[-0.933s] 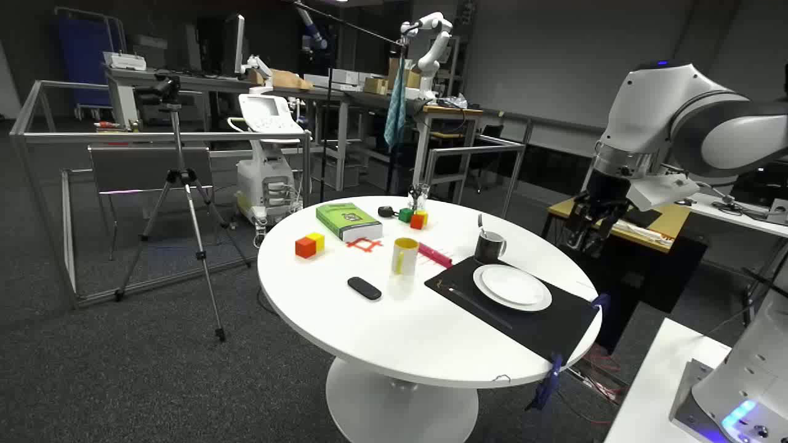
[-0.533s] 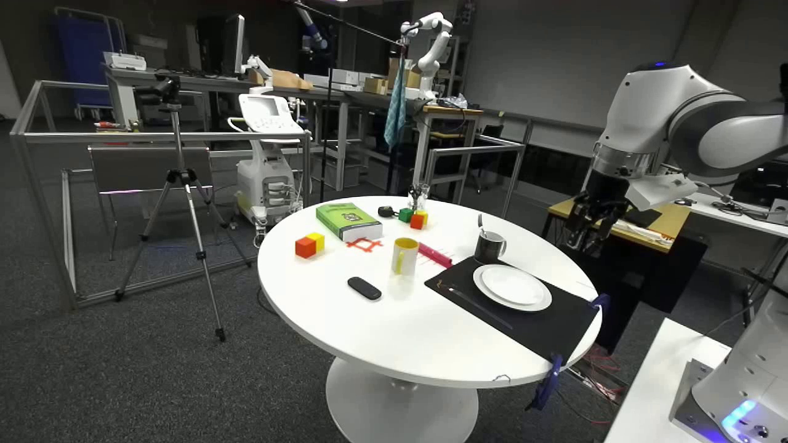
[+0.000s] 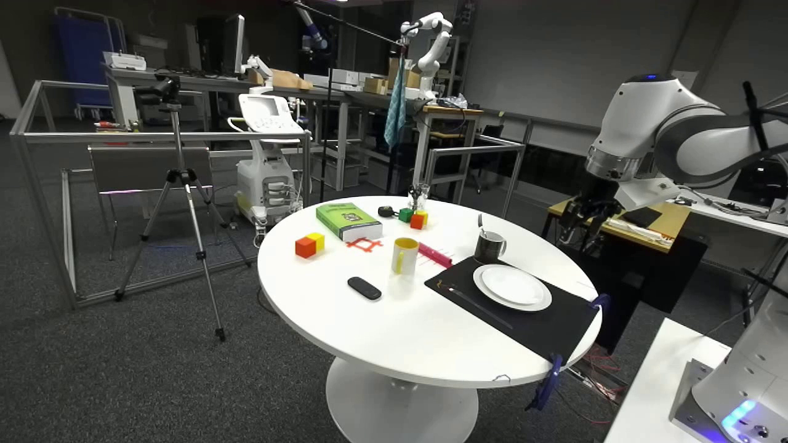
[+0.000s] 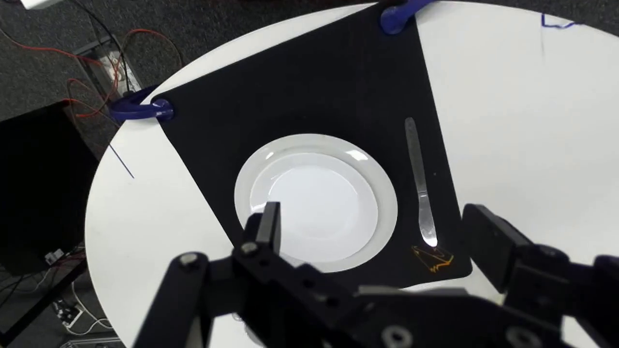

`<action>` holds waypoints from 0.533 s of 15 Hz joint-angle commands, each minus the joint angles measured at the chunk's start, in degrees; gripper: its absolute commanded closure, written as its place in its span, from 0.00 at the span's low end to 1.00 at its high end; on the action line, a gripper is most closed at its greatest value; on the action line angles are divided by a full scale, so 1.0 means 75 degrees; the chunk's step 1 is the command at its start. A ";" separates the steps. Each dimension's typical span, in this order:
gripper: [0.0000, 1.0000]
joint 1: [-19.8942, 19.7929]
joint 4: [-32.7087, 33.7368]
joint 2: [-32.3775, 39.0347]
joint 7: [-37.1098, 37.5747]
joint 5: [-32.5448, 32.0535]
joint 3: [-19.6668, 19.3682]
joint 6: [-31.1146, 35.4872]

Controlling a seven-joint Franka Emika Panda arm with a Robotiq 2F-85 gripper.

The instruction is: Take the fork out of the cup then move the cup off of the table mat

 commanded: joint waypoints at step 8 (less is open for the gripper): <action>0.00 -0.0889 -0.0333 0.1311 -0.1960 -0.0422 -0.1580 0.2703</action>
